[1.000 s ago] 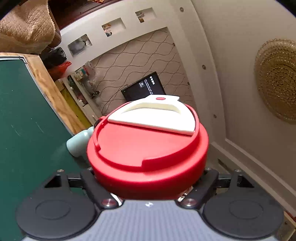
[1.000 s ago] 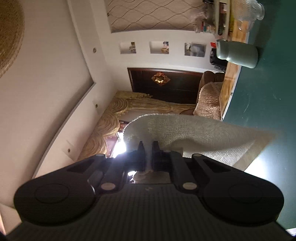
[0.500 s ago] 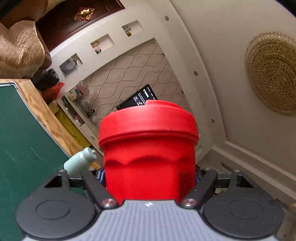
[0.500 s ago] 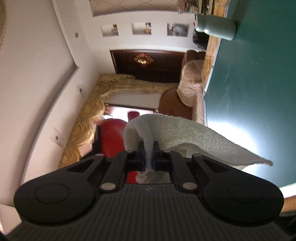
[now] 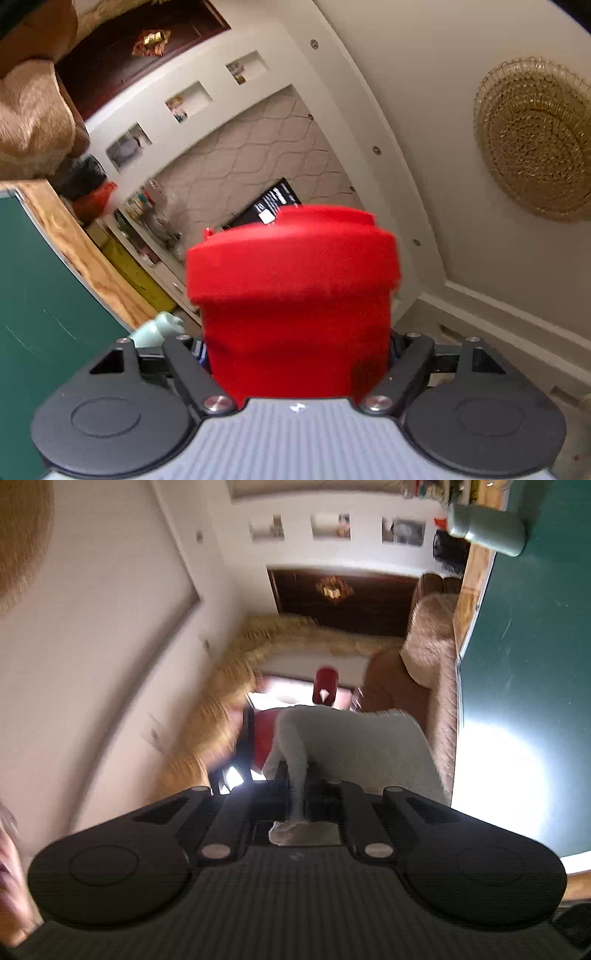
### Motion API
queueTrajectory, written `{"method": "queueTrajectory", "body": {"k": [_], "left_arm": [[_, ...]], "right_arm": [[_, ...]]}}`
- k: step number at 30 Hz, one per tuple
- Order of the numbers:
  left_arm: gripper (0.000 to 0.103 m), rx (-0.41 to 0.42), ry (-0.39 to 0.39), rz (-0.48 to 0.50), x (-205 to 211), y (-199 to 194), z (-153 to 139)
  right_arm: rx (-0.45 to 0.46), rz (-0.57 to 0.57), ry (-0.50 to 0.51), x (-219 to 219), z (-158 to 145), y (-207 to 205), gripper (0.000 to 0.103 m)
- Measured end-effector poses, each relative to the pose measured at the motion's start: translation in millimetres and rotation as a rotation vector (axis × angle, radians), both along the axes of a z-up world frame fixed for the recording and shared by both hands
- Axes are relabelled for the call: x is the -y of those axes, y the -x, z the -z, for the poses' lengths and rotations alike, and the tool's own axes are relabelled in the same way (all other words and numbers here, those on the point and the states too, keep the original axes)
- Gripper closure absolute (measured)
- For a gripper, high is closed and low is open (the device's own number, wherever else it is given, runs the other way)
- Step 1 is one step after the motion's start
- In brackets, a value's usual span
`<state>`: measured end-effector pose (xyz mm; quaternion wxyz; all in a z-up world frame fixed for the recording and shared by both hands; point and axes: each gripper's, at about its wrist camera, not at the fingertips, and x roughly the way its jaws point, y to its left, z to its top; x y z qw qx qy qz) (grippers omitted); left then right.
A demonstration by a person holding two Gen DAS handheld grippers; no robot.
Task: Clean container
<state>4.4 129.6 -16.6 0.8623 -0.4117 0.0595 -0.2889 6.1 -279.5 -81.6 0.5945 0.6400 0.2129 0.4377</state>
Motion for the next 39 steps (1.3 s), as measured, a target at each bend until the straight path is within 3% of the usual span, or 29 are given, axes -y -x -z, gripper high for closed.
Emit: {"method": "queueTrajectory", "body": {"k": [7,9,16,23,27,31,34,36,39], "left_arm": [[0.023,0.016,0.031,0.134,19,2,2],[0.023,0.029,0.005,0.148,26,5,1],[0.023,0.028,-0.033,0.12,26,4,7],[0.023,0.038,-0.085,0.14,35,3,12],[0.023,0.033,-0.089,0.148,37,3,14],[0.023,0.024,-0.079,0.147,35,2,17],[0.023,0.029,-0.127,0.111,34,0,16],[0.023,0.027,-0.167,0.083,31,-3,17],[0.023,0.004,-0.194,0.056,24,-15,25]], "right_arm": [[-0.015,0.068,-0.128,16,11,-19,0.094],[-0.025,0.074,-0.15,15,19,-24,0.094],[-0.071,0.065,-0.111,8,33,-21,0.094],[-0.064,0.089,-0.21,17,30,-25,0.094],[-0.126,0.081,-0.24,8,50,-35,0.094],[-0.179,0.08,-0.159,1,67,-39,0.094],[-0.187,0.092,-0.066,9,71,-39,0.094],[-0.174,0.079,0.037,21,66,-43,0.094],[-0.125,0.051,0.28,37,47,-61,0.094]]}}
